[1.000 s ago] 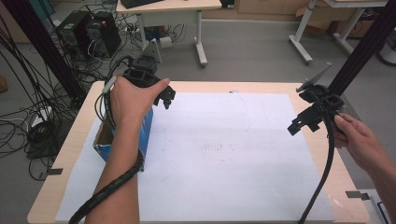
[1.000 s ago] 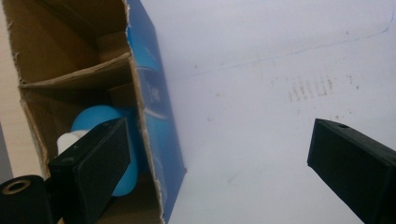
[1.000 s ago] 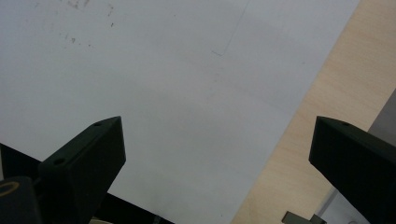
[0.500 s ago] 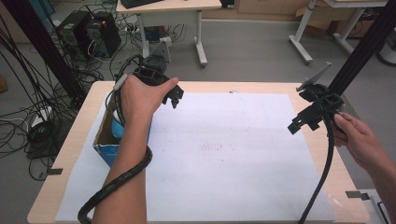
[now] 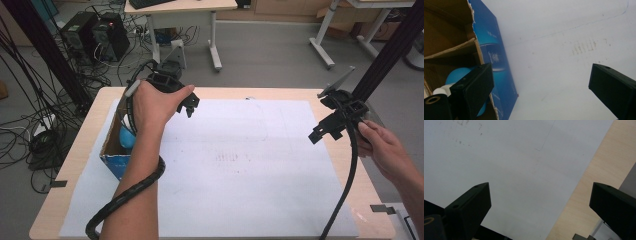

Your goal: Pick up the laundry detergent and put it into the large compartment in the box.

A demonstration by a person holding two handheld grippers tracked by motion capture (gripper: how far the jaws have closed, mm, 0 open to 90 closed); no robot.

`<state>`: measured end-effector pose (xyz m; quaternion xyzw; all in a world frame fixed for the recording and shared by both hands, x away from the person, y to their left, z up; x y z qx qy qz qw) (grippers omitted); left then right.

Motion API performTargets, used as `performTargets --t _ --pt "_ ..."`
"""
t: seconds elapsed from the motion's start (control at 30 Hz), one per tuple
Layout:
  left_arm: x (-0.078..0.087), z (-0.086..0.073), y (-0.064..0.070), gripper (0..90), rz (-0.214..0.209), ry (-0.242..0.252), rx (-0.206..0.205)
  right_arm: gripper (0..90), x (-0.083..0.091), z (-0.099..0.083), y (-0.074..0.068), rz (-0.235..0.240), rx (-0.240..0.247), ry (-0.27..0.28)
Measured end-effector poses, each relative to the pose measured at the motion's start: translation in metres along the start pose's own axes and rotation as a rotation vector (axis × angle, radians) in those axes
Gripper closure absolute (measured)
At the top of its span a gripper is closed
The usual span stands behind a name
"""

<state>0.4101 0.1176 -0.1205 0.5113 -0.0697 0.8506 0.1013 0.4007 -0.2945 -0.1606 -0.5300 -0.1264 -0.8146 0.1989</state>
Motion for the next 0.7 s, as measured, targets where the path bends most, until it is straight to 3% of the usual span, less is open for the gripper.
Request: performTargets --t 0.7 --pt "0.008 -0.02 -0.008 6.4 -0.008 0.04 0.027 4.0 0.003 -0.003 -0.008 -0.001 0.005 0.007"
Point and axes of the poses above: each handheld gripper's, and its own axes: x roughly backward along the jaws, z roughly out of its top, y roughly to its right, the point moved 7 cm from there along -x, roughly forward along the jaws, and after that the axes turned 13 degrees about y, right-handed, at the moved point
